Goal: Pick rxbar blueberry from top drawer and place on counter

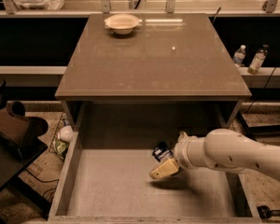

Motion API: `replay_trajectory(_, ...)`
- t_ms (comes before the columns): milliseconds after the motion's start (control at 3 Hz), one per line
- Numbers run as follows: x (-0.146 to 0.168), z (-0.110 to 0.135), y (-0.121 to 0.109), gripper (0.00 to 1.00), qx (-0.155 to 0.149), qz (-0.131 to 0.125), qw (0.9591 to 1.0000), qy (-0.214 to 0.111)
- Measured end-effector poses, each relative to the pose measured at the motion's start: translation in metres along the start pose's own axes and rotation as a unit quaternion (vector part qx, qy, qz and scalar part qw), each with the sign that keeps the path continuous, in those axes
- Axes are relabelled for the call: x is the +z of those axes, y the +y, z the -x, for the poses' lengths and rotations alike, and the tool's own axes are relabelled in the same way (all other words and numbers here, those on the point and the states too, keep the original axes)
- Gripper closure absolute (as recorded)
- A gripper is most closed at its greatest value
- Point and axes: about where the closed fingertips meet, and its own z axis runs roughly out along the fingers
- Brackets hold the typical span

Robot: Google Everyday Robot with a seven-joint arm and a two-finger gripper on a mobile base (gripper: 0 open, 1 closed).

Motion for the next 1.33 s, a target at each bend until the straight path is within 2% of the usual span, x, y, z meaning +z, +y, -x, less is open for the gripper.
replay_trajectory(333,0.002,0.0,0.001,0.0,-0.002,0.001,1.0,0.005)
replay_trajectory(667,0.009,-0.005,0.001,0.0,-0.011,-0.001,0.9995,0.03)
replay_trajectory(1000,0.012,-0.011,0.0,0.16,-0.028,-0.014,0.9982,0.052)
replay_trajectory(1333,0.014,-0.01,0.001,0.4,-0.031,-0.012,0.9981,0.053)
